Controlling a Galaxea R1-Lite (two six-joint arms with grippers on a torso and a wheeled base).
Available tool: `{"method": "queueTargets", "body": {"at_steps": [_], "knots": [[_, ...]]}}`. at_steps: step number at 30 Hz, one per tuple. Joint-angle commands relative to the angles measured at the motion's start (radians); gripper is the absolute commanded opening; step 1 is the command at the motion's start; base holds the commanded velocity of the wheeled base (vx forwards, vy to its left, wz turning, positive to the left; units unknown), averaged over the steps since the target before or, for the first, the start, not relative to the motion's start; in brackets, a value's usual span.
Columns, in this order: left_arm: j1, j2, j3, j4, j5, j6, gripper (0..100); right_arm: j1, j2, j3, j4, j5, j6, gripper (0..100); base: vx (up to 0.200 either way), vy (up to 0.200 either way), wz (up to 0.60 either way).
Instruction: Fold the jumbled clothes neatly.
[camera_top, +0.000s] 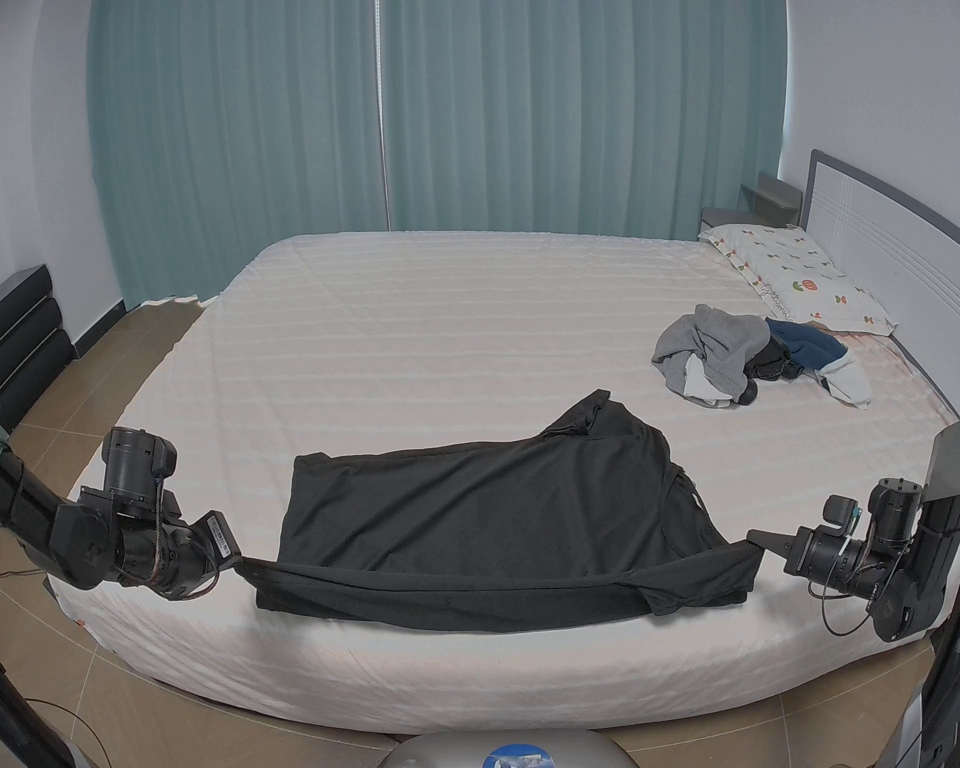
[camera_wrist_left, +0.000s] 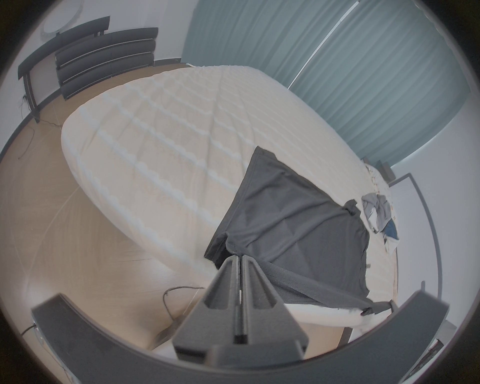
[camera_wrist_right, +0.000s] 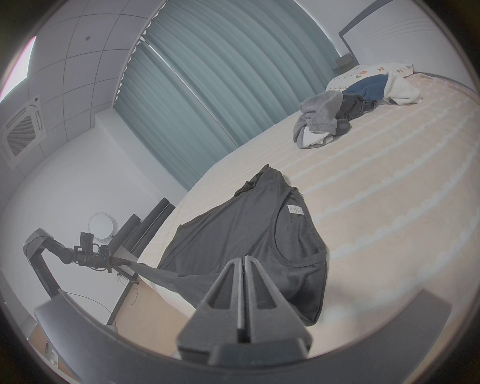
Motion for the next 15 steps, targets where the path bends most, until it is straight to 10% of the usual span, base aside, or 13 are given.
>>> {"method": "queueTargets", "body": {"at_steps": [1, 15], "knots": [[0.005, -0.052, 0.004, 0.040, 0.000, 0.028, 0, -0.007, -0.059, 0.031, -0.016, 0.004, -0.002, 0, 0.000, 0.000, 0.00], [0.002, -0.075, 0.000, 0.201, -0.003, 0.097, 0, -0.016, -0.090, 0.085, -0.016, 0.046, -0.027, 0, 0.000, 0.000, 0.00]]}}
